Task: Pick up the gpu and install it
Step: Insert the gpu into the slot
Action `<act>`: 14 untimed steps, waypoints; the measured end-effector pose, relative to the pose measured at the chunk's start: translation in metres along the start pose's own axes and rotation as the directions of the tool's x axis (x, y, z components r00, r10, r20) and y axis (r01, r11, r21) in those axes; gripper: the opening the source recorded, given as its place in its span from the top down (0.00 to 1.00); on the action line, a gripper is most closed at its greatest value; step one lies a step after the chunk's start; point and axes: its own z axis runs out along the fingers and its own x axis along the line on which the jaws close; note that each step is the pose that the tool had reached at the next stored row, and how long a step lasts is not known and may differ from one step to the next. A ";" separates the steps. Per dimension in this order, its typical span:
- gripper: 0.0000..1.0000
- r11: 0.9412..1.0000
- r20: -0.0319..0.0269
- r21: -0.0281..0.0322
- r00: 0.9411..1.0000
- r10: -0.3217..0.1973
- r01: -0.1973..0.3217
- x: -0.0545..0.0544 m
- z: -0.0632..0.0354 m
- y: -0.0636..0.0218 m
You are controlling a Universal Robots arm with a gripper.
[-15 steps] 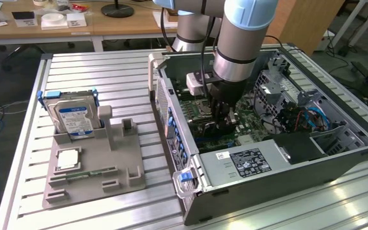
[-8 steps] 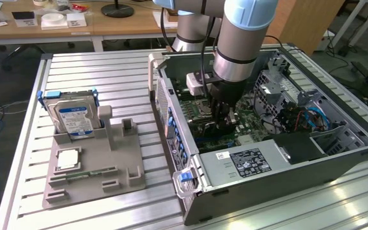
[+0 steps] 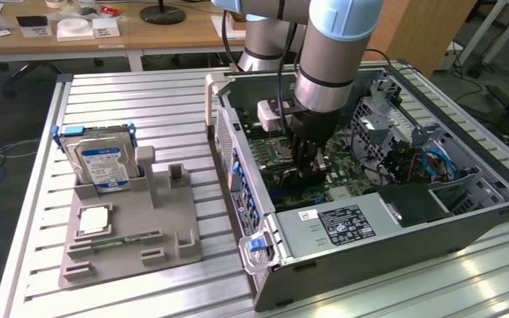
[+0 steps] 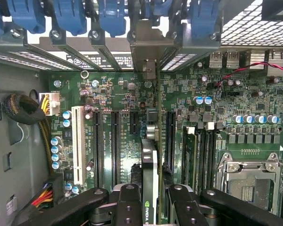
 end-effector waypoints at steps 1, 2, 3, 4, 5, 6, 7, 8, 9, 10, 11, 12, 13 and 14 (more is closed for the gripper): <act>0.73 1.000 0.000 0.000 1.000 0.000 0.000 0.000 0.0001 0.0000; 0.73 1.000 0.000 0.000 1.000 0.000 0.000 0.000 0.0001 0.0000; 0.73 1.000 0.000 0.000 1.000 0.000 0.000 0.000 0.0001 0.0000; 0.73 1.000 0.000 0.000 1.000 0.000 0.000 0.000 0.0001 0.0000; 0.73 1.000 0.000 0.000 1.000 0.000 0.000 0.000 0.0001 0.0000; 0.73 1.000 0.000 0.000 1.000 0.000 0.000 0.000 0.0001 0.0000; 0.73 1.000 0.000 0.000 1.000 0.000 0.000 0.000 0.0001 0.0000; 0.73 1.000 0.001 0.000 1.000 0.000 0.000 0.000 0.0001 0.0000; 0.72 1.000 0.001 0.000 1.000 0.000 0.000 0.000 0.0003 0.0001; 0.72 1.000 0.001 0.000 1.000 0.000 0.000 0.000 0.0004 0.0001; 0.66 1.000 0.001 0.000 1.000 0.000 0.000 0.000 0.0003 0.0000; 0.66 1.000 0.000 0.000 1.000 0.000 0.000 0.000 0.0002 0.0001; 0.66 1.000 0.000 0.000 1.000 0.000 0.000 0.000 0.0001 0.0001; 0.66 1.000 0.000 0.000 1.000 0.000 0.000 0.000 0.0001 0.0001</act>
